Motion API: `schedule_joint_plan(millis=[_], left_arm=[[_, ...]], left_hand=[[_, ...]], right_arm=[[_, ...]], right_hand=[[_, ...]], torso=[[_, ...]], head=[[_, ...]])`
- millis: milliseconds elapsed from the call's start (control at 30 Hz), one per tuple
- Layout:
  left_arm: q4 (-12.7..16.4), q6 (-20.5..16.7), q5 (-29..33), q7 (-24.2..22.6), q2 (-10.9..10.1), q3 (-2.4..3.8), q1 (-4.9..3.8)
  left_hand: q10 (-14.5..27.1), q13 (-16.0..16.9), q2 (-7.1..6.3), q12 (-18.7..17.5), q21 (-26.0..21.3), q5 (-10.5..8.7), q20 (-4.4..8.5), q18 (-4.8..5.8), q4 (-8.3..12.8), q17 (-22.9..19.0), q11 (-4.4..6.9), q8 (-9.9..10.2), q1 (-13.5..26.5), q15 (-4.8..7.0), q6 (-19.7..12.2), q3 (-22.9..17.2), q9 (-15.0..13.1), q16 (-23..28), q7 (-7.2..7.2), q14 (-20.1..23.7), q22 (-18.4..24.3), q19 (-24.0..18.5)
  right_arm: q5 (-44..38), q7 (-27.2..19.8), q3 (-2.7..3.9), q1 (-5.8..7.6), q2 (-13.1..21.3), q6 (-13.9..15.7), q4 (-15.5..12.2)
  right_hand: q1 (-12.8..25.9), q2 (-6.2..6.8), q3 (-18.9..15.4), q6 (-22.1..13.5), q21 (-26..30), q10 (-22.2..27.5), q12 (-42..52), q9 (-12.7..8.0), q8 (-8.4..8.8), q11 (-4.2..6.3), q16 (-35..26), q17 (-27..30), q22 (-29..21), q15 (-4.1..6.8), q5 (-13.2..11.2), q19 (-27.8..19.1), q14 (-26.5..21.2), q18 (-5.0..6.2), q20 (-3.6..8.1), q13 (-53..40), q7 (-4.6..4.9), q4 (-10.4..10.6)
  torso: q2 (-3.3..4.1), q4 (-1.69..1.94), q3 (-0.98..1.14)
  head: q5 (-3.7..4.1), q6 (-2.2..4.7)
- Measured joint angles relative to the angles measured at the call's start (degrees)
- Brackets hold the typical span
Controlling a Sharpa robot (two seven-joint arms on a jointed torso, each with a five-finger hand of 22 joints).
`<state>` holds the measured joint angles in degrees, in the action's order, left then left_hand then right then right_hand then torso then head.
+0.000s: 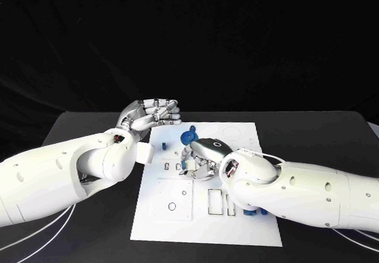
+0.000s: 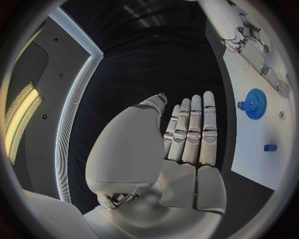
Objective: Assemble the parts on the task board
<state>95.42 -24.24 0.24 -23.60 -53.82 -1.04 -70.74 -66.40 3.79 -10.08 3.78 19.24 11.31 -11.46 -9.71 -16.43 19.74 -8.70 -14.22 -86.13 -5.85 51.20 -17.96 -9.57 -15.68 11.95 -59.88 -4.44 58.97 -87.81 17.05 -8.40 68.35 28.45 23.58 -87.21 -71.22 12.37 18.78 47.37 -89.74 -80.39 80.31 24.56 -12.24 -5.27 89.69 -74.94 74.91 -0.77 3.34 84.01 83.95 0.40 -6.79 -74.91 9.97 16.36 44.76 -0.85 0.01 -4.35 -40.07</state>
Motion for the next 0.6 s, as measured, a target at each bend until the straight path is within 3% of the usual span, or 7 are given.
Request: schedule_joint_plan(millis=[67, 133, 200, 267, 400, 500, 600], left_arm=[[-0.26, 0.14, -0.51, 0.47, -0.01, 0.0, 0.0], [-0.5, 0.35, -1.09, 0.95, -0.05, 0.0, 0.0], [-0.9, 0.73, -2.2, 1.78, -0.09, 0.0, 0.0], [-1.39, 1.12, -3.33, 2.59, -0.09, 0.0, 0.0], [-2.78, 1.83, -5.96, 4.57, 0.06, -0.01, 0.0], [-3.74, 2.2, -8.44, 6.45, 0.06, -0.02, 0.01], [-4.39, 2.87, -11.87, 8.77, 0.04, 0.0, -0.01]], left_hand=[[0.38, 0.0, -0.65, 0.0, 0.0, -0.33, -0.22, -0.01, -0.01, 0.32, 0.2, 0.17, 0.87, -0.07, -0.23, 0.02, 0.04, 0.0, -0.22, -0.58, 0.0, 0.46], [0.68, 0.0, -0.84, 0.0, 0.06, -0.33, 0.0, -0.01, -0.06, 0.57, 0.5, 0.34, 1.63, 0.16, -0.52, 0.44, 0.07, 0.0, -0.51, -1.2, -0.04, 1.06], [0.78, 0.0, -0.79, 0.0, 1.25, -0.33, 0.92, -0.01, -0.01, 1.48, 0.6, 0.34, 2.3, 0.95, -0.51, 0.84, 0.05, -1.13, -0.51, -3.9, -0.38, 3.45], [0.43, 0.04, -0.76, 0.0, 2.23, -0.33, 1.7, 0.0, 0.09, 2.33, 0.94, 0.34, 2.33, 1.52, -0.12, 1.07, -0.06, -2.17, -0.9, -6.13, -0.8, 5.25], [-3.82, 0.86, -0.73, 1.41, 7.5, -0.33, 4.43, 0.0, -0.08, 6.62, 2.45, -0.34, 2.86, 3.87, 1.65, 1.52, -0.53, -7.85, -1.43, -14.82, -3.25, 12.48], [-7.57, 2.2, -0.43, 3.43, 11.49, -0.33, 5.86, 0.0, -0.01, 11.13, 3.79, -0.85, 4.64, 5.29, 2.67, 2.08, -0.85, -13.24, -2.45, -19.34, -5.41, 15.69], [-9.11, 5.5, -0.04, 7.06, 18.39, 0.21, 6.98, 0.0, 0.08, 29.07, 4.35, -0.78, 5.03, 5.94, 0.52, 1.77, -1.27, -32.55, -2.41, -21.97, -10.11, 16.83]], right_arm=[[0.01, 0.1, 0.12, 0.0, 0.99, 0.94, -1.02], [0.12, 0.08, 0.31, 0.1, 2.03, 2.09, -2.08], [0.45, -0.37, 0.46, 0.64, 3.53, 4.16, -3.36], [0.95, -1.36, 0.6, 1.52, 5.07, 6.38, -4.36], [3.31, -5.47, 0.81, 3.69, 9.09, 11.01, -5.97], [6.75, -9.32, 0.85, 5.39, 12.77, 13.64, -7.29], [10.78, -12.03, 0.88, 6.75, 15.5, 15.4, -8.77]], right_hand=[[-1.07, -1.07, -3.98, -0.78, 0.0, 0.53, -0.27, -0.29, 0.8, -0.53, 0.0, 0.0, 0.0, -0.46, 0.31, 0.0, 0.08, 0.0, -0.41, 0.0, 0.53, 0.26], [-1.61, -1.64, -5.74, -0.8, 0.0, 0.56, -0.38, -0.36, 0.85, -0.56, 0.0, 0.0, 0.0, -0.46, 0.32, 0.0, 0.08, 0.0, -0.41, 0.0, 0.56, 0.34], [-2.79, -2.82, -8.77, -1.55, 0.19, 0.56, -0.49, -0.62, 1.61, -0.56, 0.0, 0.0, 0.0, -0.58, 0.56, 0.0, -0.04, 0.0, -0.41, 0.0, 0.87, 0.38], [-3.55, -3.58, -9.75, -1.63, 1.13, 0.56, -0.49, -0.67, 1.67, -0.56, 0.0, 0.01, 0.0, -0.69, 0.99, 0.01, -0.1, 0.0, -0.82, 0.0, 0.94, 0.35], [-5.22, -4.6, -10.26, -1.63, 1.96, 0.77, -0.49, -0.72, 1.68, -0.77, -0.33, 0.01, 0.02, -0.87, 1.22, 0.0, 0.07, 0.0, -0.82, 0.0, 0.95, 0.3], [-7.34, -5.38, -9.92, 0.07, 1.99, 0.53, -0.09, -0.44, 1.13, -0.54, -0.33, 0.01, 0.04, -0.87, 3.09, 0.01, 0.07, -0.01, -0.81, 0.0, 0.39, -0.04], [-7.54, -5.6, -9.85, 2.29, 1.76, -0.34, 1.04, 0.07, -0.29, 0.34, -0.33, 0.01, 0.04, -0.72, 4.55, 0.0, 0.01, -0.01, -0.81, 0.01, -0.19, -0.11]], torso=[[-0.01, 0.04, 0.01], [-0.03, 0.04, 0.01], [-0.1, -0.01, 0.03], [-0.16, -0.07, 0.03], [-0.43, -0.16, 0.04], [-0.76, -0.28, 0.12], [-1.02, -0.35, 0.22]], head=[[0.08, 0.04], [0.13, 0.04], [0.14, 0.08], [0.03, 0.23], [-0.09, 0.4], [-0.35, 0.47], [-0.52, 0.37]])
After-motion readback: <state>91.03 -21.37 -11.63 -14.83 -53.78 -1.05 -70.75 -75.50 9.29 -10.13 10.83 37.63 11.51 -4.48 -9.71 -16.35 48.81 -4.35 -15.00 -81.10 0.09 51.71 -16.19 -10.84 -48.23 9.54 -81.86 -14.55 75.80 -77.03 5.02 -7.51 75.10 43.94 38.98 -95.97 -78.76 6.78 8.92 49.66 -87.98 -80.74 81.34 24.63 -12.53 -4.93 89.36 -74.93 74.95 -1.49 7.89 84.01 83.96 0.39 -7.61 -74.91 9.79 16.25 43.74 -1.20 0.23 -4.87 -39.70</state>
